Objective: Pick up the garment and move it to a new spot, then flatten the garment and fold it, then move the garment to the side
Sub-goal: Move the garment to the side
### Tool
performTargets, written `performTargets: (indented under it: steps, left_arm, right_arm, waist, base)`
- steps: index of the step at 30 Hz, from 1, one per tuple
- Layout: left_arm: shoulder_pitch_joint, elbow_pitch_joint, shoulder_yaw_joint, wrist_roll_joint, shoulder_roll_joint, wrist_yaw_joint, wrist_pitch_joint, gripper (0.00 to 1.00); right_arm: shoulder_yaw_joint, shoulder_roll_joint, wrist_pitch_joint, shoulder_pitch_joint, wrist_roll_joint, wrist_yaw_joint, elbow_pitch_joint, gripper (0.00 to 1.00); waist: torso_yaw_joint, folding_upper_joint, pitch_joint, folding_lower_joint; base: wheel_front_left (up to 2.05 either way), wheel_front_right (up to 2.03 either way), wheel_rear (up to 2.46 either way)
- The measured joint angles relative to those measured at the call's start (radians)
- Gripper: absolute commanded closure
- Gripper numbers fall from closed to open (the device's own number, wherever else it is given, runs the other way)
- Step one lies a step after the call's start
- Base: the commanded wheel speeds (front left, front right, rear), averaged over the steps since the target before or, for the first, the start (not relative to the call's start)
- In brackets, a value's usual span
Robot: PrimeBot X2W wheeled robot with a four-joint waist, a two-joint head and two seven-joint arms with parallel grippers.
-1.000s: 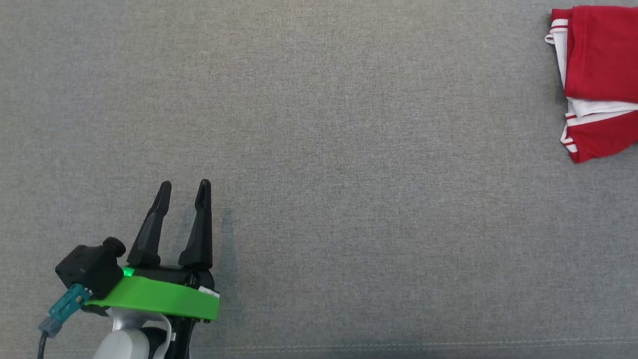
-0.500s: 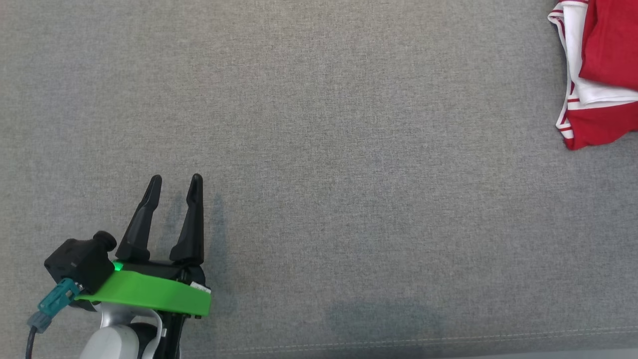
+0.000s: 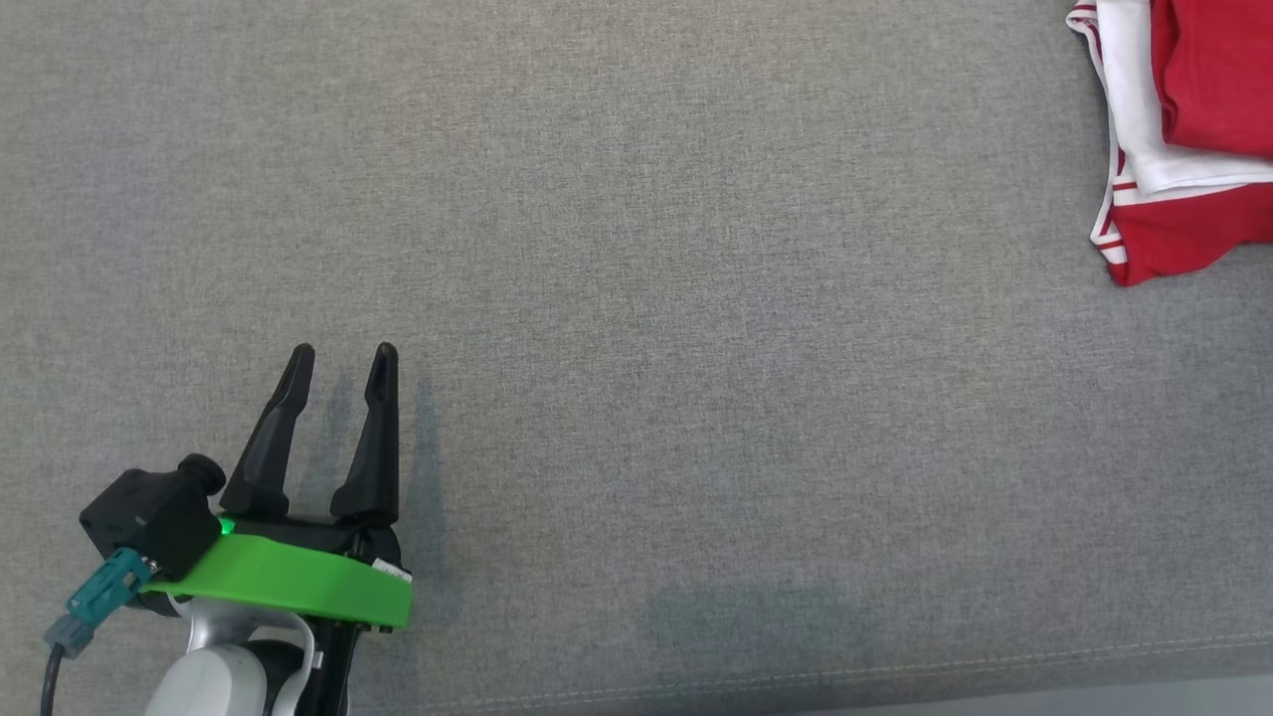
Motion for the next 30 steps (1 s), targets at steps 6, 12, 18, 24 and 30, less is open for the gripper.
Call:
performTargets:
  steps: [6,12,18,24,30]
  left_arm:
    - [0.0,0.0,0.014,0.0,0.001,0.002,0.0,0.0]
    - [-0.008,0.007,0.01,-0.001,-0.004,0.003,-0.001,0.0]
    - [-0.022,0.028,-0.006,-0.002,-0.018,-0.01,-0.024,0.0]
    - [-0.064,0.067,0.001,-0.002,-0.026,-0.026,-0.056,0.0]
    - [-0.075,0.135,0.052,0.018,-0.029,-0.016,-0.1,0.0]
  right_arm:
    - [-0.013,0.033,-0.043,0.003,0.001,-0.001,0.011,0.0]
    - [-0.016,0.022,-0.089,-0.023,-0.006,-0.001,0.009,0.0]
    - [0.001,0.037,-0.149,-0.077,-0.038,0.004,-0.038,0.0]
    - [0.047,0.107,-0.173,-0.08,-0.084,0.037,-0.095,0.0]
    - [0.09,0.185,-0.184,-0.073,-0.117,0.062,-0.138,0.0]
  waist:
    - [-0.016,0.0,-0.003,0.0]
    - [-0.033,0.0,-0.027,0.0]
    - [-0.049,0.0,-0.066,0.0]
    - [-0.066,0.0,-0.121,-0.0001]
    - [-0.082,0.0,-0.19,-0.0001]
  base:
    - [0.0,0.0,0.0]
    - [0.0,0.0,0.0]
    - [0.0,0.0,0.0]
    - [0.0,0.0,0.0]
    - [0.0,0.0,0.0]
